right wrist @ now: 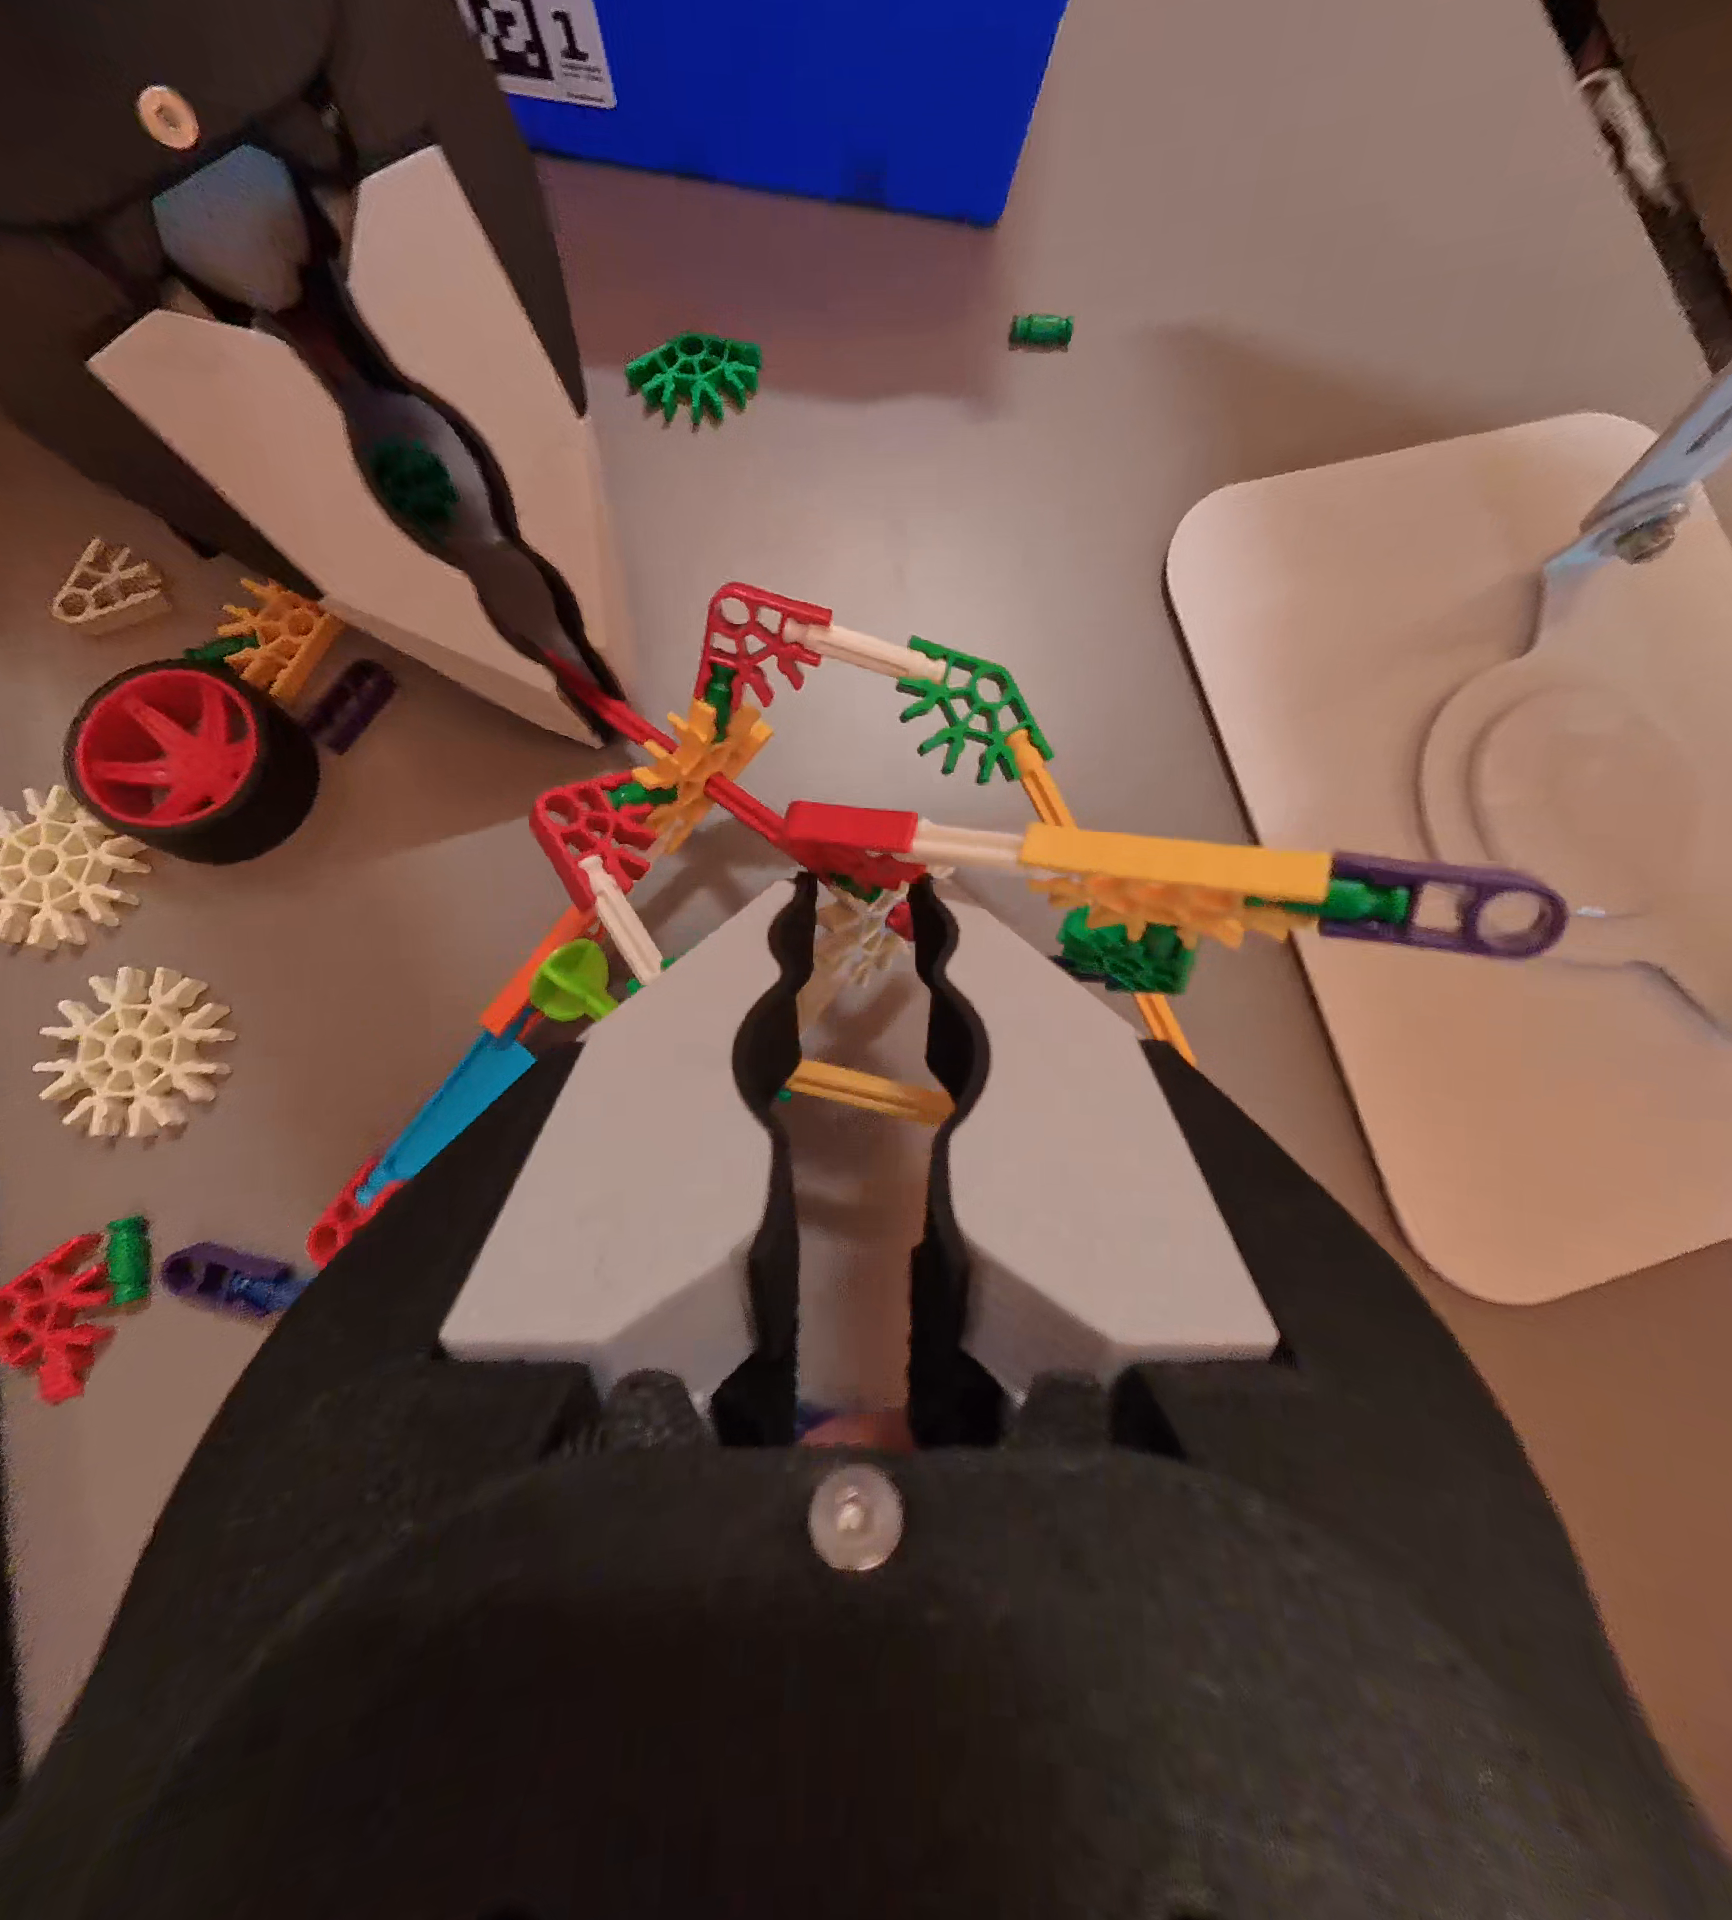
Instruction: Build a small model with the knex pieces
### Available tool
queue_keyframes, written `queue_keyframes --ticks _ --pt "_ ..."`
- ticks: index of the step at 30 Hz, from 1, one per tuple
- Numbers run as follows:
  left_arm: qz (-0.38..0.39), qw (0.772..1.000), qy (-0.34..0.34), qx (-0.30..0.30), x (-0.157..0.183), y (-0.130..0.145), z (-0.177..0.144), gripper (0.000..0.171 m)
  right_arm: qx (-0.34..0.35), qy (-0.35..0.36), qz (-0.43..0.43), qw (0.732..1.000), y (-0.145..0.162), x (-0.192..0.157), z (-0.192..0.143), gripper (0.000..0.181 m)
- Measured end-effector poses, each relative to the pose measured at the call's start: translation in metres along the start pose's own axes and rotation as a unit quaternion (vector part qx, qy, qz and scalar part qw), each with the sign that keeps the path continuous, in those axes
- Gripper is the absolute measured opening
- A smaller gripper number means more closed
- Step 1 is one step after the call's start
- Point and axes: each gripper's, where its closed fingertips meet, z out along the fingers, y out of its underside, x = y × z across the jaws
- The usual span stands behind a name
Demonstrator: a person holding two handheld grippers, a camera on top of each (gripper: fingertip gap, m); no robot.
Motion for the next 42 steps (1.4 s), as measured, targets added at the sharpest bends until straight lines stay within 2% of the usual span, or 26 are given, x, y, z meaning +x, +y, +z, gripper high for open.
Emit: queue_keyframes --ticks 7,10,13,20,22,27,30,34,39,42 --pt "-0.03 0.999 -0.041 0.0 0.0 0.004 -0.004 0.005 0.024 -0.005 -0.034 0.999 -0.023 0.008 0.017 0.014" --pt "-0.03 0.999 -0.027 0.013 0.013 -0.001 -0.003 0.008 0.016 -0.004 -0.067 0.998 -0.031 0.012 0.025 0.006" --pt "-0.021 0.999 -0.022 0.021 0.022 -0.007 0.003 0.01 0.01 -0.022 -0.079 0.997 -0.034 0.01 0.031 0.007" --pt "0.007 0.997 0.018 0.069 0.038 -0.027 0.007 0.013 -0.012 -0.037 -0.114 0.993 -0.022 0.011 0.018 0.006" --pt "0.015 0.998 0.019 0.065 0.041 -0.03 0.011 0.013 -0.026 -0.05 -0.116 0.992 -0.013 0.011 0.012 0.007" --pt "0.031 0.994 0.037 0.093 0.046 -0.035 0.002 0.014 -0.063 -0.078 -0.114 0.988 0.007 0.008 -0.005 0.024" --pt "0.027 0.989 0.03 0.144 0.032 -0.046 -0.019 0.023 -0.074 -0.067 -0.125 0.987 0.01 0.01 -0.014 0.032" --pt "0.003 0.981 0.01 0.191 0.005 -0.054 -0.036 0.023 -0.062 -0.064 -0.116 0.989 0.004 0.012 -0.022 0.032" --pt "0.023 0.983 -0.072 0.165 -0.023 -0.052 -0.028 0.026 -0.071 -0.063 -0.123 0.988 0.006 0.003 -0.017 0.033" --pt "0.071 0.981 -0.105 0.144 -0.026 -0.049 -0.024 0.028 -0.077 -0.047 -0.116 0.989 0.005 -0.001 -0.006 0.032"
